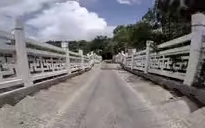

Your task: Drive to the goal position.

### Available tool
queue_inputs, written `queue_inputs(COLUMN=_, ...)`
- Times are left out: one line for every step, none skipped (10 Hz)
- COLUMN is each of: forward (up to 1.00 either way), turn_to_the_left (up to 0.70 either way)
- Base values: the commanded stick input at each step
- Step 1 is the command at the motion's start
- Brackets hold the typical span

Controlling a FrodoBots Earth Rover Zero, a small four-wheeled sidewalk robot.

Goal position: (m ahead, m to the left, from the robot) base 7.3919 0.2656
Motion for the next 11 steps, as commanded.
queue_inputs(forward=0.70, turn_to_the_left=-0.03)
queue_inputs(forward=0.70, turn_to_the_left=-0.14)
queue_inputs(forward=0.70, turn_to_the_left=-0.12)
queue_inputs(forward=0.70, turn_to_the_left=-0.03)
queue_inputs(forward=0.70, turn_to_the_left=0.00)
queue_inputs(forward=0.70, turn_to_the_left=0.00)
queue_inputs(forward=0.70, turn_to_the_left=0.00)
queue_inputs(forward=0.70, turn_to_the_left=0.00)
queue_inputs(forward=0.70, turn_to_the_left=0.00)
queue_inputs(forward=0.70, turn_to_the_left=0.00)
queue_inputs(forward=0.70, turn_to_the_left=0.00)
